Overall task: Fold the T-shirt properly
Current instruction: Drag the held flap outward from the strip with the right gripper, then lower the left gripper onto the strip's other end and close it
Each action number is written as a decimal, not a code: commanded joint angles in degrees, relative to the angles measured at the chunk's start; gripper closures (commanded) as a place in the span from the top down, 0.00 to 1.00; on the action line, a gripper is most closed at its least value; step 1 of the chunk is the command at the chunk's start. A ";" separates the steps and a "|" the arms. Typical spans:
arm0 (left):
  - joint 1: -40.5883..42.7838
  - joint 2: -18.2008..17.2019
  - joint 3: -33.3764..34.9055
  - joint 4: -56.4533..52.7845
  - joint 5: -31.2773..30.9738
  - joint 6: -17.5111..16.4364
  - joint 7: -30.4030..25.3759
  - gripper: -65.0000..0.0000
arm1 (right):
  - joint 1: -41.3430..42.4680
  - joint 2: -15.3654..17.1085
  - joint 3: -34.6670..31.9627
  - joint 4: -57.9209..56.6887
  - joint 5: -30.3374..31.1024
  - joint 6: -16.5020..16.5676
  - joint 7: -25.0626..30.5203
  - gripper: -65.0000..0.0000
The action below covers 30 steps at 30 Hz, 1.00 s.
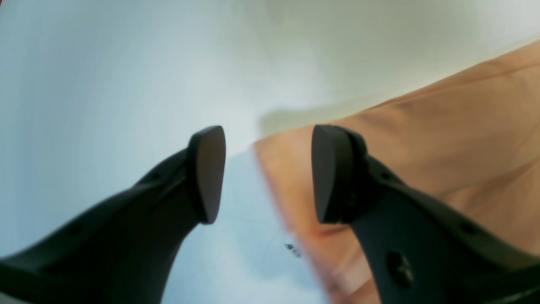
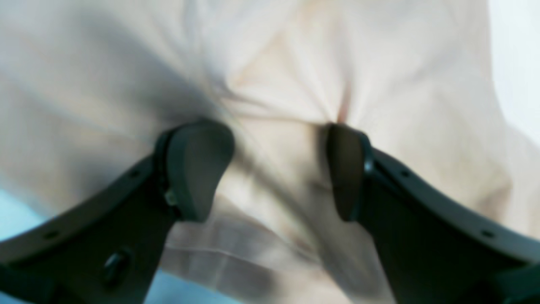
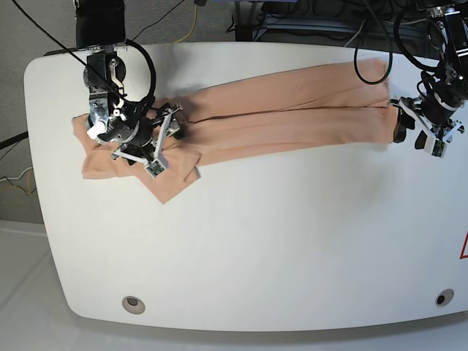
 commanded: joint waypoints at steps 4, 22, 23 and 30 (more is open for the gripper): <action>-1.24 -0.84 -0.45 -0.67 -0.85 0.05 -1.80 0.48 | 0.78 0.32 1.09 1.99 2.11 -0.32 -1.73 0.60; -0.17 2.34 0.18 -1.75 -0.50 -0.07 0.27 0.46 | 2.98 -4.16 -0.61 -2.19 2.88 1.19 3.64 0.21; -0.26 2.70 0.18 -1.75 -0.42 -0.07 0.27 0.46 | 2.98 -4.51 -0.53 -2.19 2.88 1.19 3.20 0.21; 0.00 3.14 0.18 -1.57 -0.42 -0.07 0.27 0.46 | 3.33 -5.13 -0.53 -2.19 2.88 1.19 1.26 0.21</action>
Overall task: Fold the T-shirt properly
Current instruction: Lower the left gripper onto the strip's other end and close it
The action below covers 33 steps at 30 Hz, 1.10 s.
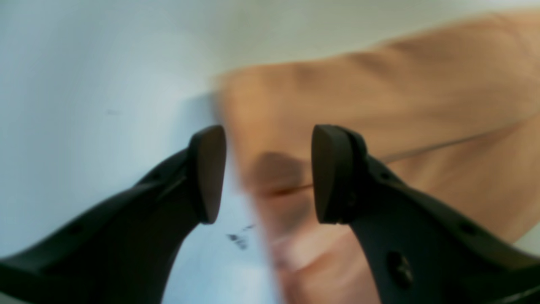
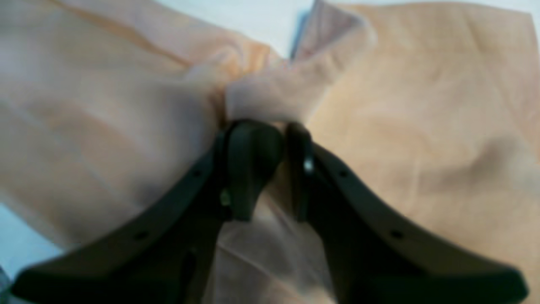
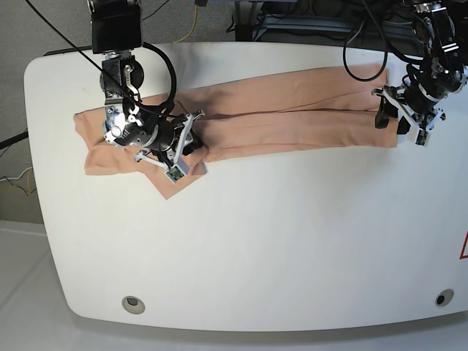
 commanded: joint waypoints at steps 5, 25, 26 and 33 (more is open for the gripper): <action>-0.56 -1.43 -1.09 0.96 -0.42 0.67 -1.52 0.46 | 0.84 0.05 0.55 0.69 -0.29 -0.36 0.35 0.21; -0.65 -1.52 -1.27 1.31 -0.42 0.67 -1.52 0.46 | 3.13 0.14 0.63 7.20 -0.82 -0.80 -1.24 0.21; -0.65 -1.52 -1.27 1.31 -0.42 0.67 -1.52 0.46 | 3.13 0.14 0.63 7.11 -0.82 -0.80 -1.85 0.21; -0.65 -1.52 -1.01 4.74 -0.50 0.76 -1.43 0.46 | 3.22 0.14 0.63 7.11 -0.82 -0.80 -2.12 0.21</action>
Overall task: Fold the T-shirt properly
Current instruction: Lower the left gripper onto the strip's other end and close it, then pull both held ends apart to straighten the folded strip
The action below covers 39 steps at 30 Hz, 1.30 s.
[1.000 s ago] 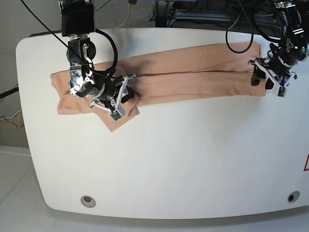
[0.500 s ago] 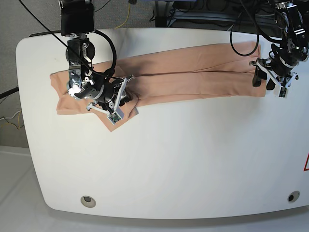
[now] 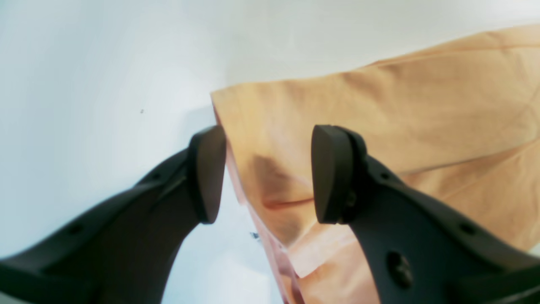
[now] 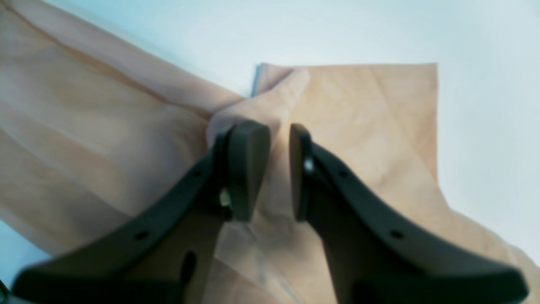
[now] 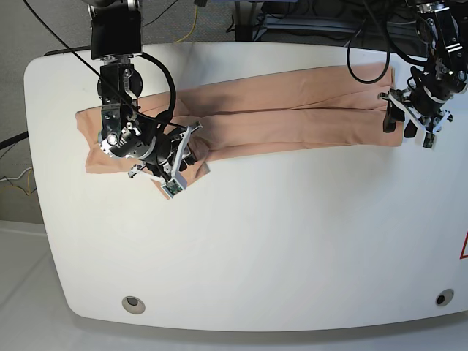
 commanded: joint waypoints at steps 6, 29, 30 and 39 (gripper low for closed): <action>-0.87 -0.82 -0.04 4.73 -0.96 0.08 1.53 0.46 | 1.91 0.35 0.33 1.06 0.40 -0.15 0.86 0.21; 0.36 5.42 2.77 4.38 -0.70 0.26 9.53 0.01 | 2.96 2.02 6.39 1.06 0.49 -0.23 0.77 0.21; 0.80 5.42 2.77 4.38 -0.70 0.26 9.53 0.00 | 3.05 2.11 6.39 1.06 0.49 -0.23 0.68 0.21; 1.68 5.77 2.77 2.88 -0.70 0.26 9.53 0.03 | 4.63 2.46 6.39 1.06 0.31 -0.23 -0.46 0.21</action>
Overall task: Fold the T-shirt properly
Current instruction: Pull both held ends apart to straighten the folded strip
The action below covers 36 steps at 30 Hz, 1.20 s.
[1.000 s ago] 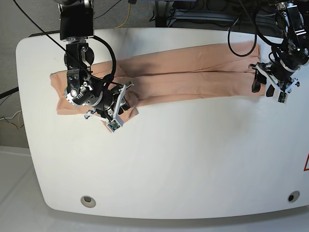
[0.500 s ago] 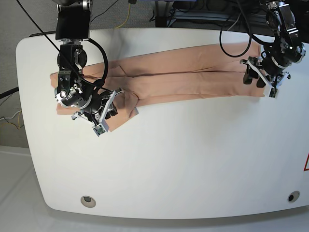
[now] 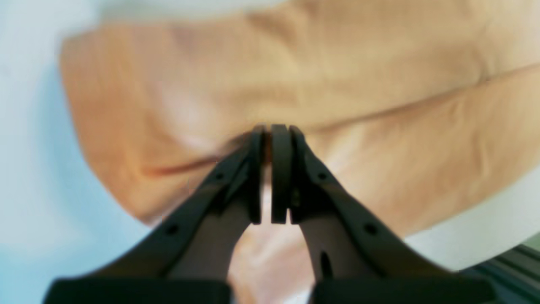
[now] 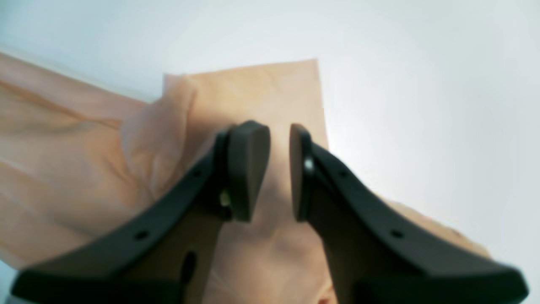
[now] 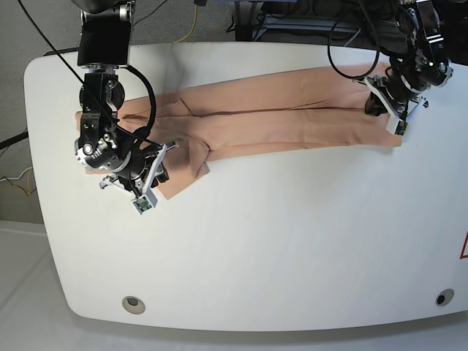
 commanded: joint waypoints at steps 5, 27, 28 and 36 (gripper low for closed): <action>-0.12 -0.59 -0.29 -2.75 -0.59 -0.09 -1.13 0.03 | 2.34 1.49 0.01 0.97 0.69 0.18 1.02 0.21; -0.20 -1.99 -0.20 -8.55 2.66 -0.53 -5.26 0.03 | 2.17 1.66 5.73 0.97 0.69 0.18 1.02 0.21; -0.20 -1.99 -0.20 -8.55 3.19 -0.53 -5.26 0.03 | 2.17 1.66 5.73 0.97 0.69 0.18 1.02 0.21; -2.40 -2.52 -0.38 -8.64 7.94 -0.53 -5.44 0.03 | 2.08 2.63 5.73 0.88 0.69 0.18 1.02 0.21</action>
